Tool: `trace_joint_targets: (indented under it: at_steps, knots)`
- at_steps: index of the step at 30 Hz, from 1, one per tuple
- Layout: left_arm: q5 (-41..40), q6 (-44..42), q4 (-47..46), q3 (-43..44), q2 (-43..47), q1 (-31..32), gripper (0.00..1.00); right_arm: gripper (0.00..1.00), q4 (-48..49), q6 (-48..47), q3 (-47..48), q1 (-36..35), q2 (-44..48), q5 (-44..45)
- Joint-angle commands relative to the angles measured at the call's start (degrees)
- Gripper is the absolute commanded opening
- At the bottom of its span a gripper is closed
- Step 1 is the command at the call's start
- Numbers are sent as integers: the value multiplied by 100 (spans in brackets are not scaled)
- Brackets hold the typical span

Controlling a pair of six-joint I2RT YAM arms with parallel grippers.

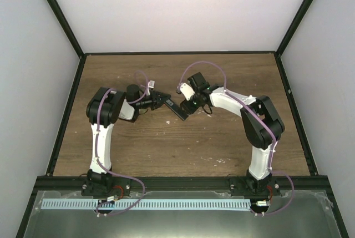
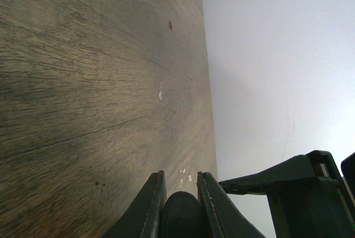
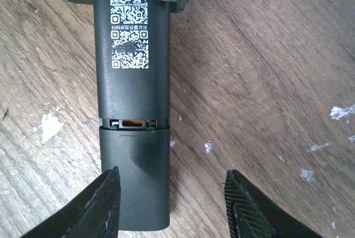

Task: Load the batteries into the remote control

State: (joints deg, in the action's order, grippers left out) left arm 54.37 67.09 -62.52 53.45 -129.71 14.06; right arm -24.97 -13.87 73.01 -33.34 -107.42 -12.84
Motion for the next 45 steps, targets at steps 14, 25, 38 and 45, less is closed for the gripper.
trace_joint_targets:
  at_steps: [14,25,38,45]
  knots:
    - [-43,-214,82,-98,-90,-97,0,37,-253,64,359,-66,-341,-374]
    - [-54,-206,87,-65,-127,-94,0,28,-357,95,607,-64,-667,-428]
    - [-50,-179,39,-83,-125,-91,0,24,-333,6,732,-58,-896,-178]
    - [2,-129,-48,-89,-171,-93,0,22,-274,-75,774,-25,-966,-175]
